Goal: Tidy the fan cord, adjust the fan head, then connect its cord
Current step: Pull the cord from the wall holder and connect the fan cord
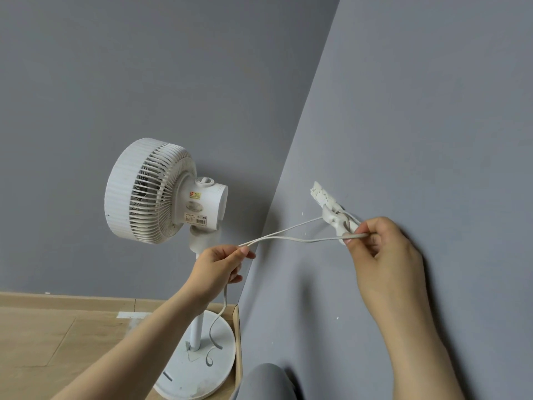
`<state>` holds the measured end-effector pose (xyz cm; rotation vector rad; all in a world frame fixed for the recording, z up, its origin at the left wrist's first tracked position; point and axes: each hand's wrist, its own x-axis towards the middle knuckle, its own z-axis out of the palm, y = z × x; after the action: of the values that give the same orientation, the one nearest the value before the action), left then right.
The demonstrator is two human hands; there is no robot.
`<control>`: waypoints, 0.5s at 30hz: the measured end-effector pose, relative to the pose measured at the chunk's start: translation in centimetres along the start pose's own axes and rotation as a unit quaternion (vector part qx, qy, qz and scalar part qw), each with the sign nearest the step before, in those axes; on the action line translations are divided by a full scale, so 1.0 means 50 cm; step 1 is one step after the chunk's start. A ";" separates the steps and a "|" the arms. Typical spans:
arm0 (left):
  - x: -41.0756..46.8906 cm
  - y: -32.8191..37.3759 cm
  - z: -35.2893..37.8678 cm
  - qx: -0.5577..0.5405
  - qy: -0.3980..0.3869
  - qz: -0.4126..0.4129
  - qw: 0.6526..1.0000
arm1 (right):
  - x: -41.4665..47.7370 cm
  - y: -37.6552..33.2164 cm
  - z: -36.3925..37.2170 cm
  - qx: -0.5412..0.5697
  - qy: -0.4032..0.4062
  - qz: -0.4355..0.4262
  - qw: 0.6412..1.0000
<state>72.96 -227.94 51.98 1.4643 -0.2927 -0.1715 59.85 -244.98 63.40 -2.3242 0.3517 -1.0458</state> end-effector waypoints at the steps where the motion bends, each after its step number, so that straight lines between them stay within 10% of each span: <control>1: -0.002 -0.001 0.000 -0.002 0.007 -0.005 1.000 | -0.006 0.002 0.001 -0.004 -0.007 0.005 1.000; 15: -0.026 -0.012 0.002 0.011 0.040 -0.026 0.999 | -0.068 0.055 0.036 -0.015 -0.063 0.063 0.996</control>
<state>71.72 -227.69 51.28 1.4979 -0.1931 -0.1508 58.96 -244.99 58.76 -2.3480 0.4614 -0.8330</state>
